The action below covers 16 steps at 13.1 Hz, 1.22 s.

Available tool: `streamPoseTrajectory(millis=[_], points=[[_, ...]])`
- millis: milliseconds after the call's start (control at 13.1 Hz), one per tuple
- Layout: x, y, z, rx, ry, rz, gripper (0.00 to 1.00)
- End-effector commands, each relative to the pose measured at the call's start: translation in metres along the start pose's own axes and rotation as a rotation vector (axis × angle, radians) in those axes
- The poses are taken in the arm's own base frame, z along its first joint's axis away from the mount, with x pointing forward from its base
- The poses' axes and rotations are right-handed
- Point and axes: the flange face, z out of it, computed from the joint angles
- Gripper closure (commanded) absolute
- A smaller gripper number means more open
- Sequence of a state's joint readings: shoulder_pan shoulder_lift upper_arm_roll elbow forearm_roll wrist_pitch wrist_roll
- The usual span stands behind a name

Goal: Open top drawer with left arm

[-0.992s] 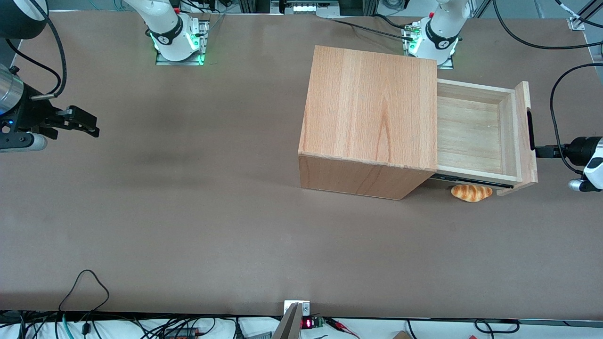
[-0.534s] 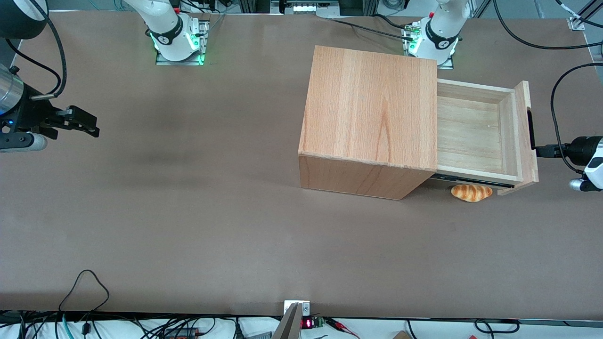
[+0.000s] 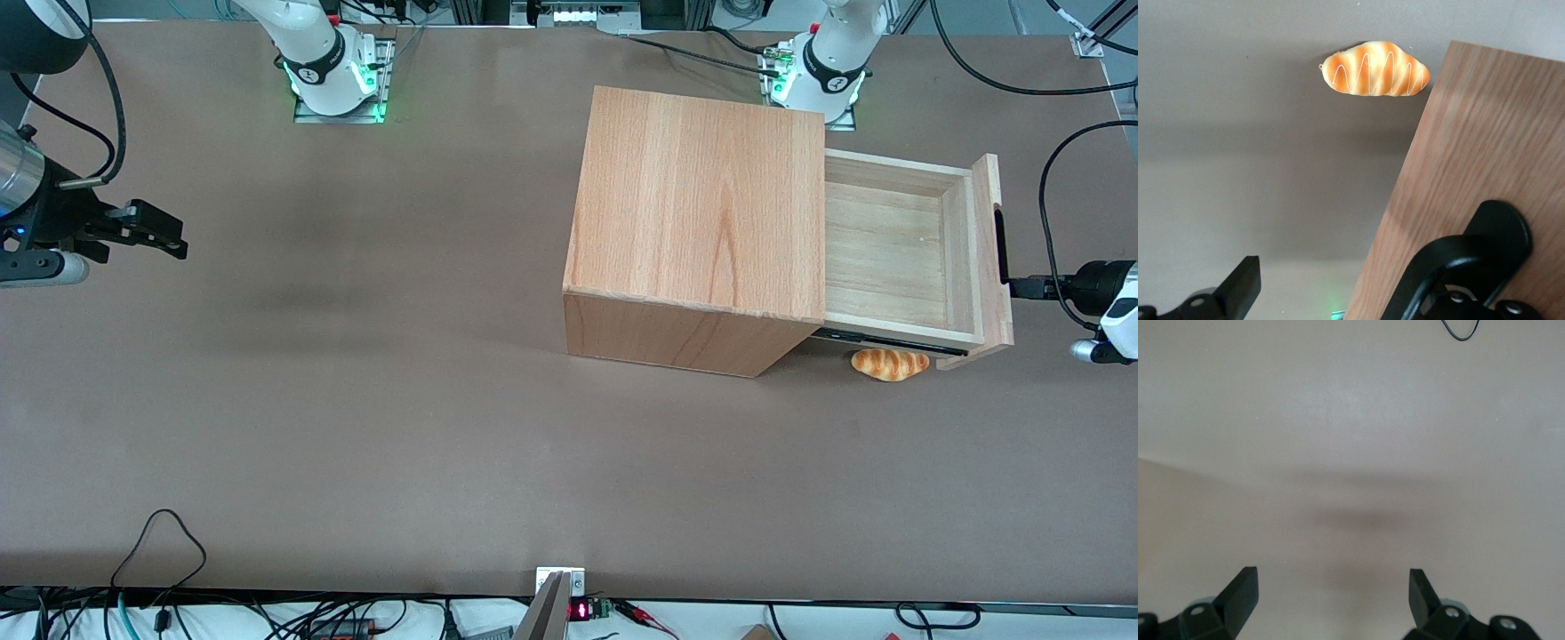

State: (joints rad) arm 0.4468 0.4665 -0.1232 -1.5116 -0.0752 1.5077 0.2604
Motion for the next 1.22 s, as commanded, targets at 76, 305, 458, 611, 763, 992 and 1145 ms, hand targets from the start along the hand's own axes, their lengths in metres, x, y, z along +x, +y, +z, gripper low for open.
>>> streamPoseTrajectory(millis=[76, 305, 458, 611, 763, 992, 1145], points=[[0.0152, -0.0044, -0.0177, 0.035, 0.046, 0.033, 0.00], [0.0148, -0.0063, -0.0184, 0.026, 0.047, 0.098, 0.00], [0.0150, -0.0054, -0.0185, 0.010, 0.052, 0.124, 0.00], [0.0150, -0.0064, -0.0171, -0.002, 0.052, 0.148, 0.00], [0.0154, -0.0084, -0.0159, -0.023, 0.058, 0.193, 0.00], [0.0141, -0.0092, -0.0169, -0.041, 0.063, 0.200, 0.00], [0.0124, -0.0084, -0.0191, -0.040, 0.064, 0.197, 0.00]])
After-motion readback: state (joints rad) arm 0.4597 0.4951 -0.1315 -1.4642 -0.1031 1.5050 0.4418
